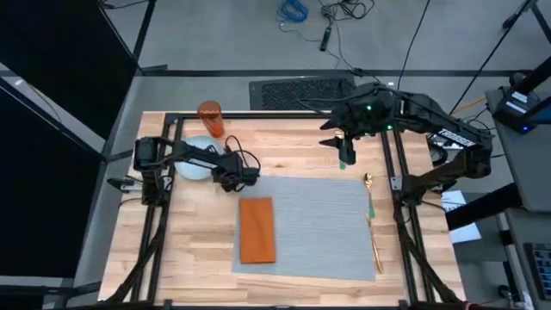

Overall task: Set table place
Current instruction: Put the gray plate to the right of the orange napkin on the gray placemat

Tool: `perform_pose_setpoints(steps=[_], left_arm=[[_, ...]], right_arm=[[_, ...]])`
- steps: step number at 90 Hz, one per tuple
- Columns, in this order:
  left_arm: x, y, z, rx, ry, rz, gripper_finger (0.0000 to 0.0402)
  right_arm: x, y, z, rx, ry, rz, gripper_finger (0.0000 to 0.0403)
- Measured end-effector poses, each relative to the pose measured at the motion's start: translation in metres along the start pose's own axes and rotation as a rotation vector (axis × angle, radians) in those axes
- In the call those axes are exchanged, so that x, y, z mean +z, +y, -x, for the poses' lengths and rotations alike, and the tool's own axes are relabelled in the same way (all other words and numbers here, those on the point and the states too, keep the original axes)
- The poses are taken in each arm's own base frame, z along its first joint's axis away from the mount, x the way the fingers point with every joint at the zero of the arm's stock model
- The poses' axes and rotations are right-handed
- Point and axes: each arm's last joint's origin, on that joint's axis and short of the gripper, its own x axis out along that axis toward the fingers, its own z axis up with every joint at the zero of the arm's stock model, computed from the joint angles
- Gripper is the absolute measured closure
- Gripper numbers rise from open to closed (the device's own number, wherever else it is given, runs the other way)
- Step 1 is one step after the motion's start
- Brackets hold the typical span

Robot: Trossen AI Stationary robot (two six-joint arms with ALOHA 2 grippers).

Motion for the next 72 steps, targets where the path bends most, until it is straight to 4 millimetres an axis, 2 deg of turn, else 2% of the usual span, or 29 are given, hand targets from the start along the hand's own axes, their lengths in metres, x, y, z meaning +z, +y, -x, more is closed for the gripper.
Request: perform_pose_setpoints(steps=[11, 19, 28, 43, 46, 72], left_arm=[[0.002, 0.002, -0.003, -0.039, 0.028, -0.009, 0.0178], [0.003, 0.002, -0.004, -0.068, 0.041, -0.019, 0.0201], [0.005, 0.003, -0.005, -0.099, 0.05, -0.034, 0.0253], [0.005, 0.002, -0.005, -0.138, 0.065, -0.081, 0.0372], [0.005, 0.002, -0.006, -0.14, 0.067, -0.088, 0.0385], [0.002, 0.001, -0.004, -0.093, 0.048, -0.163, 0.04]], right_arm=[[-0.002, 0.003, 0.0, 0.011, 0.019, 0.005, 0.0211], [-0.002, 0.004, 0.0, 0.015, 0.022, 0.008, 0.0211], [-0.002, 0.004, 0.0, 0.014, 0.023, 0.008, 0.0211], [-0.002, 0.004, 0.0, 0.015, 0.024, 0.008, 0.0211], [-0.002, 0.004, 0.0, 0.016, 0.024, 0.008, 0.0211], [-0.002, 0.014, 0.004, 0.047, 0.018, 0.035, 0.0211]])
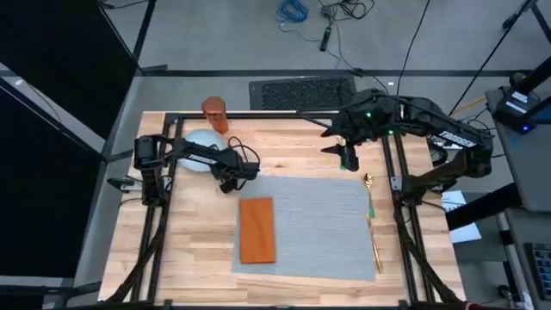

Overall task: Set table place
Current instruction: Put the gray plate to the right of the orange napkin on the gray placemat

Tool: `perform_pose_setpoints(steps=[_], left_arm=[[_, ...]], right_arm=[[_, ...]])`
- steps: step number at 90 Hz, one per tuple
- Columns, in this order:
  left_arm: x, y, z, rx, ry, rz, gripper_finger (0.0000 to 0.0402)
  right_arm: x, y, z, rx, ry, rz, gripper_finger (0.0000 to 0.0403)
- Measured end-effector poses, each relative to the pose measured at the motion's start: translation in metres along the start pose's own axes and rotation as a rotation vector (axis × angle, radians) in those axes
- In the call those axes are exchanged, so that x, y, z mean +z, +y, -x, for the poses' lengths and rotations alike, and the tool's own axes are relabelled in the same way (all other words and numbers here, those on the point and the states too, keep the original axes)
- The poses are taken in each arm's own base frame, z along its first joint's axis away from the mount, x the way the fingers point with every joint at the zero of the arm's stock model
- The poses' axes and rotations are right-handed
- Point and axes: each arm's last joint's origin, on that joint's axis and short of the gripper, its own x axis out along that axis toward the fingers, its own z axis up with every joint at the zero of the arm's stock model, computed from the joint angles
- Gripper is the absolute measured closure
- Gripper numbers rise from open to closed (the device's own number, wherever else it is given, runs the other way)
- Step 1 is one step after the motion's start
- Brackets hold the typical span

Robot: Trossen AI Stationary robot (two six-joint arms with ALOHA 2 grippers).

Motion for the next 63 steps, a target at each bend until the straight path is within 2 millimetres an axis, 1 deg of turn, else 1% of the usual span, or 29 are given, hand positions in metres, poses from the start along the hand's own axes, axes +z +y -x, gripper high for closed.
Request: perform_pose_setpoints(steps=[14, 25, 47, 63], left_arm=[[-0.008, -0.005, 0.005, 0.035, 0.023, -0.062, 0.04], [-0.014, -0.013, 0.02, 0.082, 0.008, -0.121, 0.0401], [-0.023, -0.032, 0.062, 0.059, -0.027, -0.126, 0.0401], [-0.033, -0.049, 0.102, 0.0, -0.093, -0.145, 0.0401]], right_arm=[[-0.004, 0.003, 0.013, -0.007, -0.015, -0.001, 0.0211], [-0.008, 0.004, 0.027, -0.033, -0.029, -0.017, 0.0211], [-0.018, 0.007, 0.056, -0.065, -0.084, -0.036, 0.0211], [-0.024, 0.008, 0.07, -0.088, -0.104, -0.048, 0.0211]])
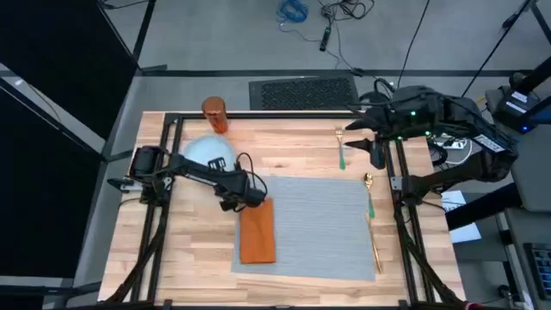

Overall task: Set table place
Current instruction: Put the gray plate to the right of the orange napkin on the gray placemat

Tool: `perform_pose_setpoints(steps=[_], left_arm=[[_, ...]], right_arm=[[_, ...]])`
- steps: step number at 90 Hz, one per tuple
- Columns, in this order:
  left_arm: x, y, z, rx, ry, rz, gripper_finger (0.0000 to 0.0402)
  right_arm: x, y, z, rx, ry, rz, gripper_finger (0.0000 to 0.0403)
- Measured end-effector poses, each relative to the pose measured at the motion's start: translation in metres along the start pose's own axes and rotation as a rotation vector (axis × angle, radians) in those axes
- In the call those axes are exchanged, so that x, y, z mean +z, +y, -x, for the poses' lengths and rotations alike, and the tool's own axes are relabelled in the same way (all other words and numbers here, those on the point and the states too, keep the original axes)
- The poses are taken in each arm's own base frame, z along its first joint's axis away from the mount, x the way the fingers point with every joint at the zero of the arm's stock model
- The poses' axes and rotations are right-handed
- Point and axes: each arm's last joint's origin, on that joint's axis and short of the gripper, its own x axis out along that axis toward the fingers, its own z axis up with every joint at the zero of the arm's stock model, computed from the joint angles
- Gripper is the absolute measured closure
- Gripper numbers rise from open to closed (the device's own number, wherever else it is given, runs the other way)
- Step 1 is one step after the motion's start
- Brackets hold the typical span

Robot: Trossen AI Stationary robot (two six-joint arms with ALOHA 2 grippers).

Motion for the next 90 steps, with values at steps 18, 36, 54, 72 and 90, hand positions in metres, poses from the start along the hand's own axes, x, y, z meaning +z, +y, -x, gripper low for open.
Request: perform_pose_setpoints(steps=[18, 36, 54, 72, 90], left_arm=[[-0.008, -0.026, 0.054, -0.093, -0.174, -0.099, 0.0401], [-0.028, -0.048, 0.096, -0.121, -0.34, -0.322, 0.0402], [-0.049, -0.068, 0.109, -0.092, -0.426, -0.561, 0.0401], [-0.049, -0.079, 0.115, -0.044, -0.55, -0.792, 0.0401], [-0.036, -0.083, 0.122, 0.015, -0.697, -1.001, 0.0401]], right_arm=[[-0.003, 0.0, 0.008, 0.0, -0.013, -0.002, 0.0211], [-0.004, 0.0, 0.01, 0.0, -0.004, -0.013, 0.0211], [-0.004, 0.0, 0.01, 0.0, -0.004, -0.013, 0.0211], [-0.004, 0.0, 0.01, 0.0, -0.006, -0.021, 0.0211], [-0.005, 0.001, 0.01, 0.002, 0.004, -0.047, 0.0211]])
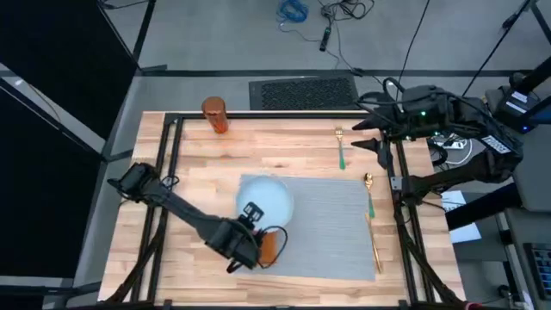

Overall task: Set table place
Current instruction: Put the gray plate to the right of the orange napkin on the gray placemat

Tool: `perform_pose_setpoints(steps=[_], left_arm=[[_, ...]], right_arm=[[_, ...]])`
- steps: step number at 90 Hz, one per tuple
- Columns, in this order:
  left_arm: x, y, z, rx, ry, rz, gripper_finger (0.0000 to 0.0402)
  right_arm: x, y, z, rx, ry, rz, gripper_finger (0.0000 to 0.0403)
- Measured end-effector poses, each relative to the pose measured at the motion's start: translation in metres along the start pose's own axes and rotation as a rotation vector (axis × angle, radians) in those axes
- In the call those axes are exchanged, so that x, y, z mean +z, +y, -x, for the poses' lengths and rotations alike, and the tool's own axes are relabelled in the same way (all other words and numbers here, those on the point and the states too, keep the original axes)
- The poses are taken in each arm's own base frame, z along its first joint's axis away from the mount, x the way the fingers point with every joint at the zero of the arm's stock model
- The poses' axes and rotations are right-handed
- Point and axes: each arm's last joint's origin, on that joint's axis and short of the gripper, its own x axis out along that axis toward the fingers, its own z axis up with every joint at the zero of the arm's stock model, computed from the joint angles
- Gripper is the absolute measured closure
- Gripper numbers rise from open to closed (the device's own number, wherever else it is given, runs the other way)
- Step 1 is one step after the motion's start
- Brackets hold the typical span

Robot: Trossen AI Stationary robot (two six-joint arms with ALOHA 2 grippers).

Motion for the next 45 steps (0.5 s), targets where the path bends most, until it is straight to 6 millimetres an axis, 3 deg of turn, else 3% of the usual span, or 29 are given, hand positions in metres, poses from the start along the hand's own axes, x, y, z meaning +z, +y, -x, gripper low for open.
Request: perform_pose_setpoints(steps=[34, 45], left_arm=[[0.017, 0.026, -0.008, -0.011, -0.283, -0.322, 0.0401], [0.021, 0.035, -0.022, 0.002, -0.313, -0.407, 0.0401]], right_arm=[[-0.005, 0.0, -0.011, 0.002, 0.032, -0.063, 0.0211], [-0.007, 0.001, -0.018, 0.003, 0.043, -0.076, 0.0211]])
